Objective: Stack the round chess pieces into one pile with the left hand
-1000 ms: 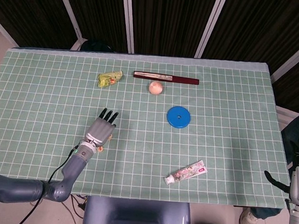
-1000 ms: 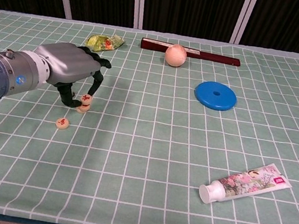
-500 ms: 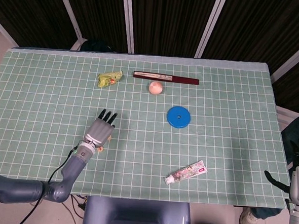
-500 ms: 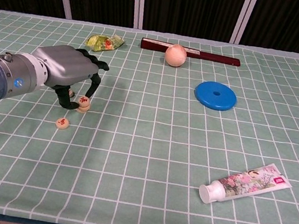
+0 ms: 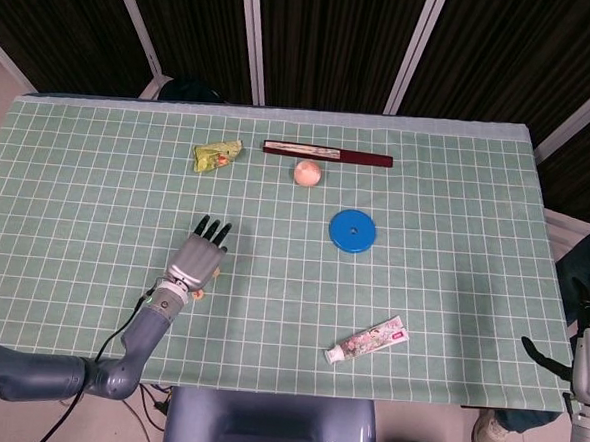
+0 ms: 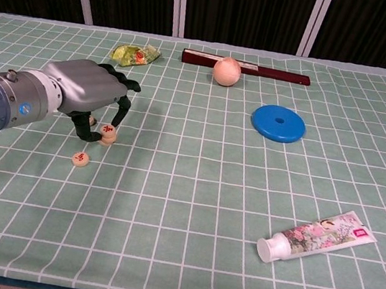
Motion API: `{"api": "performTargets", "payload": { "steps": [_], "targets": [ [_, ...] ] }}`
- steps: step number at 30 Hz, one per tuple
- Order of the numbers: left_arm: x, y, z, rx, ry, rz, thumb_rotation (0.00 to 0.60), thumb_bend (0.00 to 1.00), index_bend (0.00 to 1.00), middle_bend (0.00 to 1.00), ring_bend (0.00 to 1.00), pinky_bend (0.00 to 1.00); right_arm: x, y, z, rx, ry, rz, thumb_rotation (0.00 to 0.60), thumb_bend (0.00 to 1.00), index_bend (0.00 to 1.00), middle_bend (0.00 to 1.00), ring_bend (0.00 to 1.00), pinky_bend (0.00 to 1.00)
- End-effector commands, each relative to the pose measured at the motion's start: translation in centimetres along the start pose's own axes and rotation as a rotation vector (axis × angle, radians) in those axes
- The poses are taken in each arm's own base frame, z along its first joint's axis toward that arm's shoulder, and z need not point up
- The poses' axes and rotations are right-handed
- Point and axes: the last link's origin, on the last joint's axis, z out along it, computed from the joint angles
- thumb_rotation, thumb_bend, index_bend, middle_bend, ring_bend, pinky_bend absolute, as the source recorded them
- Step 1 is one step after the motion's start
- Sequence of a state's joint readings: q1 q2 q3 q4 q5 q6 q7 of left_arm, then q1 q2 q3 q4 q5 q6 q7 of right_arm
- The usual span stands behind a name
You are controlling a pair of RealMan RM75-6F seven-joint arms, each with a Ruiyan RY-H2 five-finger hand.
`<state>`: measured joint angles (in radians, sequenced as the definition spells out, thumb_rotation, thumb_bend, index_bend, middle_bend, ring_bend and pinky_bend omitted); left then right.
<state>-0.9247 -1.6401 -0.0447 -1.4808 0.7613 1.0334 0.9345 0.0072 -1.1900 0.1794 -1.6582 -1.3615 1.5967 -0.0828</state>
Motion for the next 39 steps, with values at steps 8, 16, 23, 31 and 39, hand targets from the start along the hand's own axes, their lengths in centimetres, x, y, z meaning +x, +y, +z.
{"api": "performTargets", "payload": {
  "steps": [8,16,23,31,39],
  "targets": [
    [1.1,-1.3,-0.9,0.036,0.046,0.0,0.6,0.3,0.44,0.01,0.0,0.0,0.0,0.0,0.0,0.002,-0.001,0.0,0.6,0.23,0.09,0.01,0.0,0.0],
    [1.6,-4.6,-3.9,0.074,0.076,-0.064,0.6,0.25,0.39,0.0,0.0,0.0,-0.1,0.0,0.0,0.002,-0.004,-0.002,0.6,0.23,0.09,0.01,0.0,0.0],
    [-0.9,-6.7,-8.5,0.04,0.059,-0.181,0.6,0.21,0.39,0.0,0.0,0.0,-0.1,-0.1,-0.1,0.004,-0.003,0.001,0.6,0.23,0.09,0.01,0.0,0.0],
    [-4.2,-6.5,-9.6,0.013,0.049,-0.177,0.6,0.19,0.38,0.0,0.0,0.0,0.0,-0.1,-0.1,0.006,-0.004,0.002,0.6,0.23,0.09,0.01,0.0,0.0],
    [-4.5,-4.6,-8.3,-0.017,0.106,-0.18,0.6,0.2,0.38,0.0,0.0,0.0,0.0,0.0,-0.1,0.002,-0.007,0.008,0.6,0.23,0.09,0.01,0.0,0.0]
  ]
}}
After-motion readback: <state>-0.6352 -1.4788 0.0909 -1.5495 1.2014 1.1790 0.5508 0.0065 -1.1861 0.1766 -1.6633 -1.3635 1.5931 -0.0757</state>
